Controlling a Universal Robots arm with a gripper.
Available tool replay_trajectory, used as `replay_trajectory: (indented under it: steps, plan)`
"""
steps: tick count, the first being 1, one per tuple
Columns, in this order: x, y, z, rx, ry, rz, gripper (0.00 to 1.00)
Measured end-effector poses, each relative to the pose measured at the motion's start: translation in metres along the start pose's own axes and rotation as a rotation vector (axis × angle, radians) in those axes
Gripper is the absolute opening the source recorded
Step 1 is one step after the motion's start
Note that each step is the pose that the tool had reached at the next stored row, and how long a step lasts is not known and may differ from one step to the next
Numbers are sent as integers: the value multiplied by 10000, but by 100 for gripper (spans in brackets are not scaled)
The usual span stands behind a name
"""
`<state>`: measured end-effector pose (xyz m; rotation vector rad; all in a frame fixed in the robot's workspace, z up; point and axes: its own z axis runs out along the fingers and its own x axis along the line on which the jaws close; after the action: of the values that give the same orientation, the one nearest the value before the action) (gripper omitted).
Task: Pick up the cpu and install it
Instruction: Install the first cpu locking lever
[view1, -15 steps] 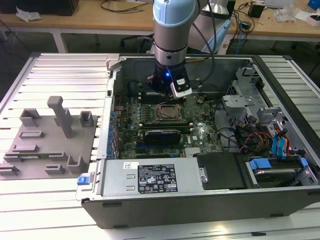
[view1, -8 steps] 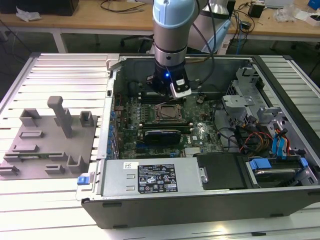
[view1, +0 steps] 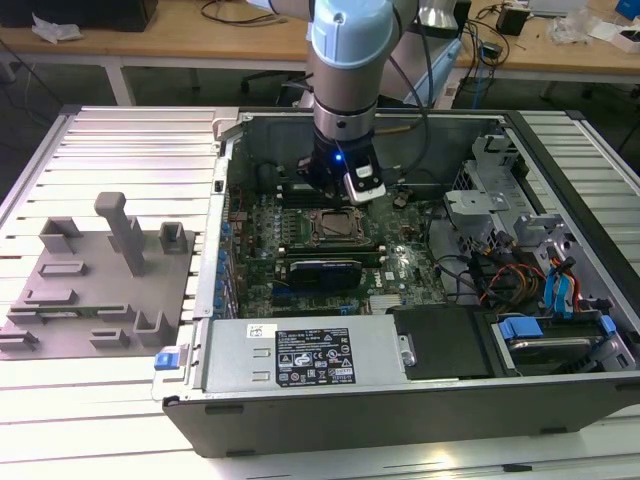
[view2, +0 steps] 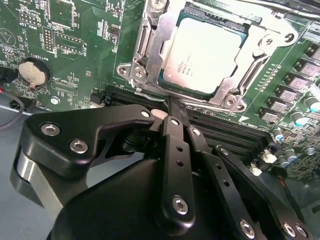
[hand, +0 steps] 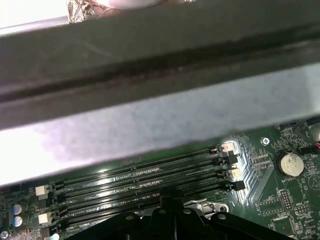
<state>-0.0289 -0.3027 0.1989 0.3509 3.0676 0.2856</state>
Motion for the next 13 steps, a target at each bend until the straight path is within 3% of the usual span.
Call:
replay_trajectory:
  steps: [7,13]
  plan:
    - [-2,1,1,-1,-1,0,11]
    - [-3,14,-65,-1,0,-1,11]
